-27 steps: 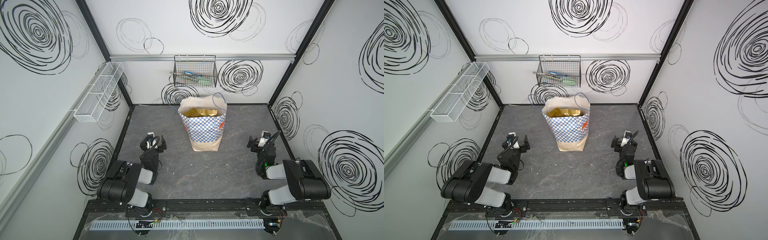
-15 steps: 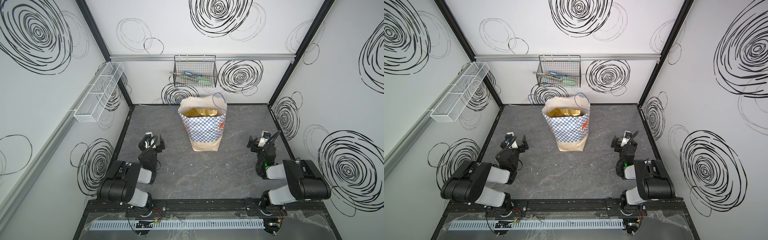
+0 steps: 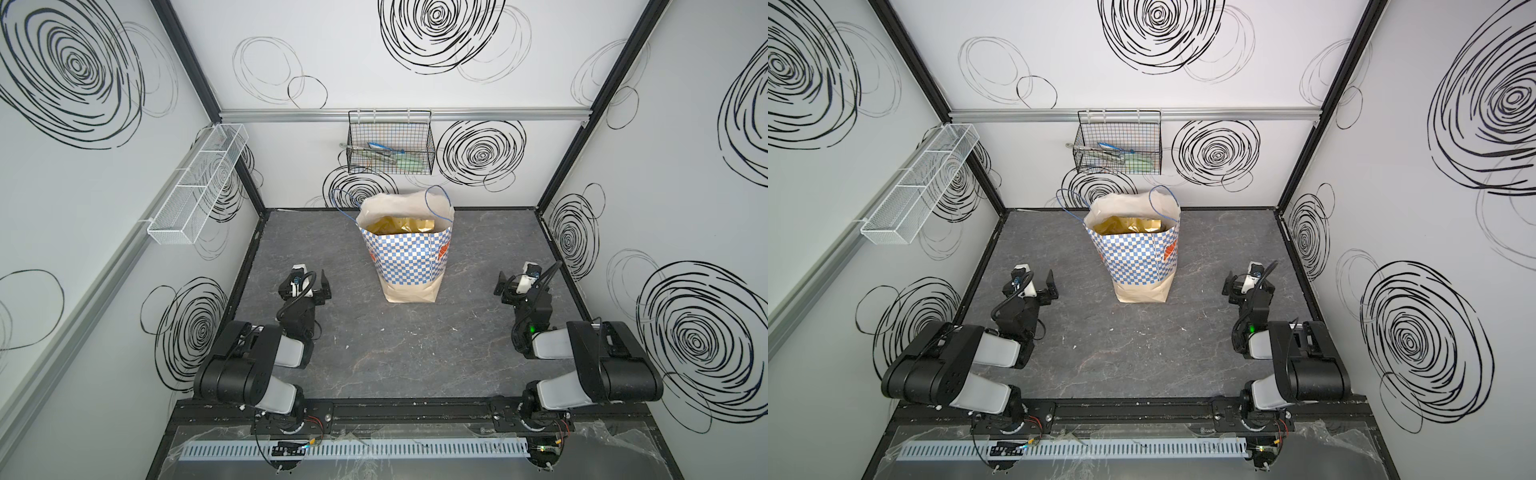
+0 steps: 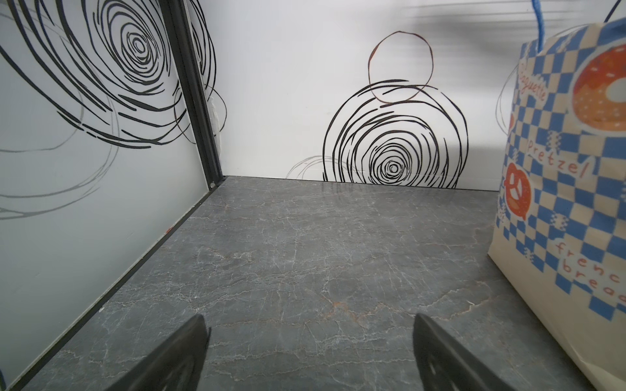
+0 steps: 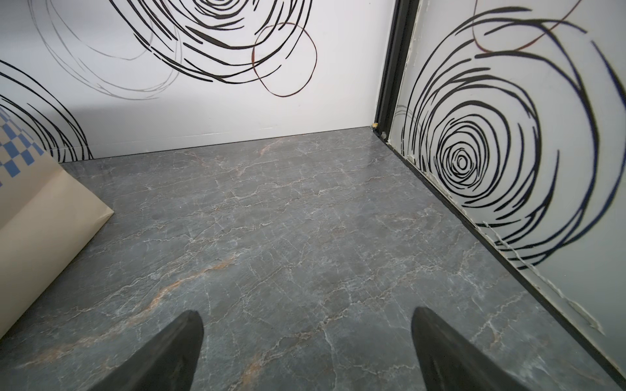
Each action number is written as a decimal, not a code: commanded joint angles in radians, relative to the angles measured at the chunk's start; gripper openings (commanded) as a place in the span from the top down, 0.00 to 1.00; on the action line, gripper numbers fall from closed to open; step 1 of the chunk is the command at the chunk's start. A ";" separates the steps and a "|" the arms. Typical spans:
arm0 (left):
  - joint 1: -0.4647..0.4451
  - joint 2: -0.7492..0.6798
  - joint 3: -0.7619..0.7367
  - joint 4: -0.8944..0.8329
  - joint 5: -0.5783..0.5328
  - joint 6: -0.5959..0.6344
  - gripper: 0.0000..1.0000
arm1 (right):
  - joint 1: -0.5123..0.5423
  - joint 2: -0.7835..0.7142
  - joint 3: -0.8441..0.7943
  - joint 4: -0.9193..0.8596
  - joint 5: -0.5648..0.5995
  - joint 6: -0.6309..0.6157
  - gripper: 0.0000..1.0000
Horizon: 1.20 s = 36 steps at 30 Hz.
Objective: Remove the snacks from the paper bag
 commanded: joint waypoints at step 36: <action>-0.263 -0.323 1.118 -1.470 -0.034 -0.413 0.01 | 0.452 0.158 1.623 -1.732 -0.115 0.015 0.00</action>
